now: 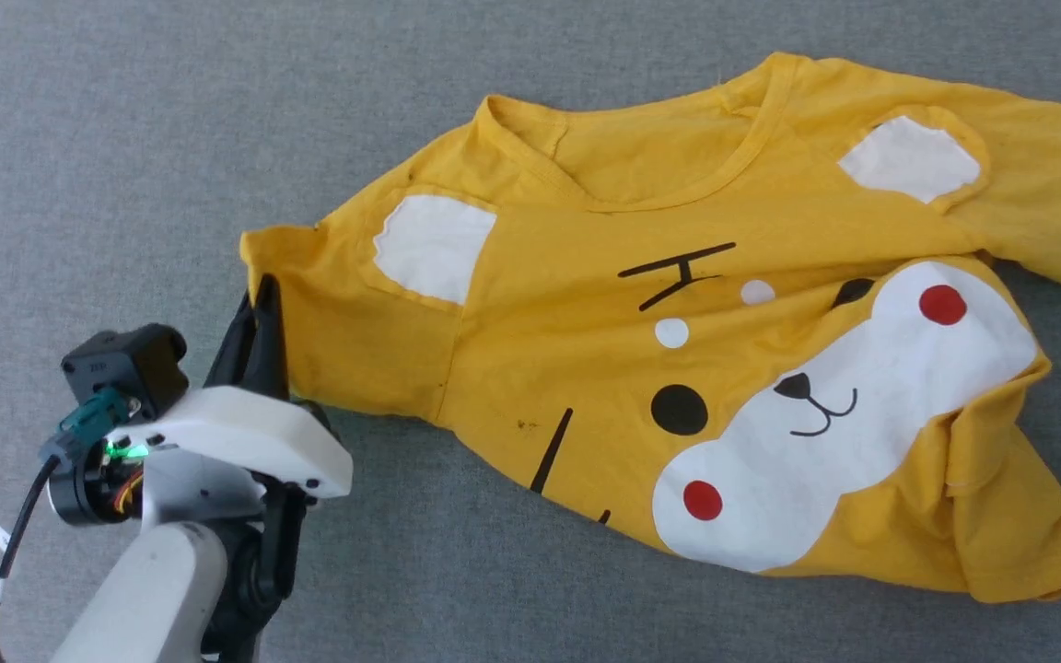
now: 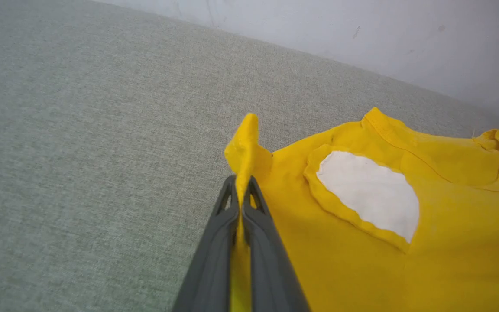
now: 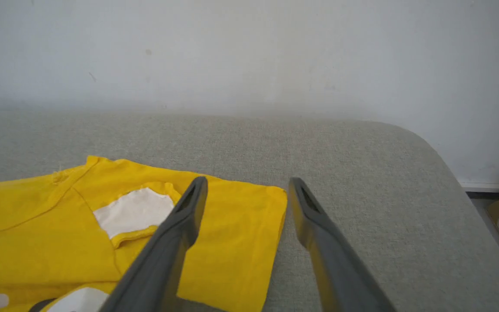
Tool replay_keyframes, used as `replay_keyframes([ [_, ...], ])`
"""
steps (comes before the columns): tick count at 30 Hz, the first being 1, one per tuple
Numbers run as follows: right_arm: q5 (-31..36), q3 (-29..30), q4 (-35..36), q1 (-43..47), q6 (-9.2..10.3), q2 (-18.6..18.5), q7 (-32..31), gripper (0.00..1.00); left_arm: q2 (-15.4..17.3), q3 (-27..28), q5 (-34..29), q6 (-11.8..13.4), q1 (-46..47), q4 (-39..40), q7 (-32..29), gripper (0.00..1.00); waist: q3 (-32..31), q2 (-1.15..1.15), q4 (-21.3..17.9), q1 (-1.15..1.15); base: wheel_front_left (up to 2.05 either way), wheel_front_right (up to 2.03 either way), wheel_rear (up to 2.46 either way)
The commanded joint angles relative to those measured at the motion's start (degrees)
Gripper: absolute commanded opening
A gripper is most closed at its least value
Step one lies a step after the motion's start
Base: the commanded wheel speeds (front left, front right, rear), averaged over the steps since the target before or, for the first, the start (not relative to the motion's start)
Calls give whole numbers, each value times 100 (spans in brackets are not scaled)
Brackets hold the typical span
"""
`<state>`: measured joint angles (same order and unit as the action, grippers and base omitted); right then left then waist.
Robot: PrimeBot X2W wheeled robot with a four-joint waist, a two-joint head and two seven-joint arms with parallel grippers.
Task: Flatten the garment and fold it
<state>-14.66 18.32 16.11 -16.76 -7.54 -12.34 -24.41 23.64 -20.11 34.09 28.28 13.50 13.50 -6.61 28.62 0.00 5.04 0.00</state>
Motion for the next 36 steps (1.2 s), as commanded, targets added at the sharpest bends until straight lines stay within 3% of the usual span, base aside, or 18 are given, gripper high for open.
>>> replay_keyframes([
  [1,-64,71,-141,-187,5,-61,-136,100,-14,-28,-72,-31,135,29,2,0,106,0,45,0,0,0,0],
  [6,73,186,-833,-650,5,-423,-747,100,-72,-148,-134,-70,338,55,-20,0,262,0,125,0,0,0,0],
  [10,222,186,-1339,-870,5,-614,-891,100,-117,-230,-146,-111,444,31,-37,0,357,0,210,0,0,0,0],
  [22,237,-139,-2062,-1047,5,-669,-859,100,-146,-317,-151,-140,550,-36,-68,0,448,0,296,0,0,0,0],
  [23,208,-173,-2121,-1052,5,-675,-913,76,-144,-322,-152,-139,557,-39,-74,0,449,0,287,0,0,0,0],
  [24,174,-190,-2172,-1066,5,-668,-962,35,-142,-324,-152,-136,564,-41,-80,0,448,0,275,0,0,0,0],
  [25,140,-197,-2208,-1088,5,-649,-993,0,-141,-324,-150,-135,571,-45,-85,0,447,0,261,0,0,0,0],
  [30,29,-161,-2327,-1229,5,-540,-895,0,-139,-328,-127,-168,620,-84,-81,0,385,0,185,0,0,0,0],
  [36,-190,-378,-2069,-1356,5,-461,-158,0,-129,-293,-128,-357,821,-175,139,0,47,0,77,0,0,0,0],
])
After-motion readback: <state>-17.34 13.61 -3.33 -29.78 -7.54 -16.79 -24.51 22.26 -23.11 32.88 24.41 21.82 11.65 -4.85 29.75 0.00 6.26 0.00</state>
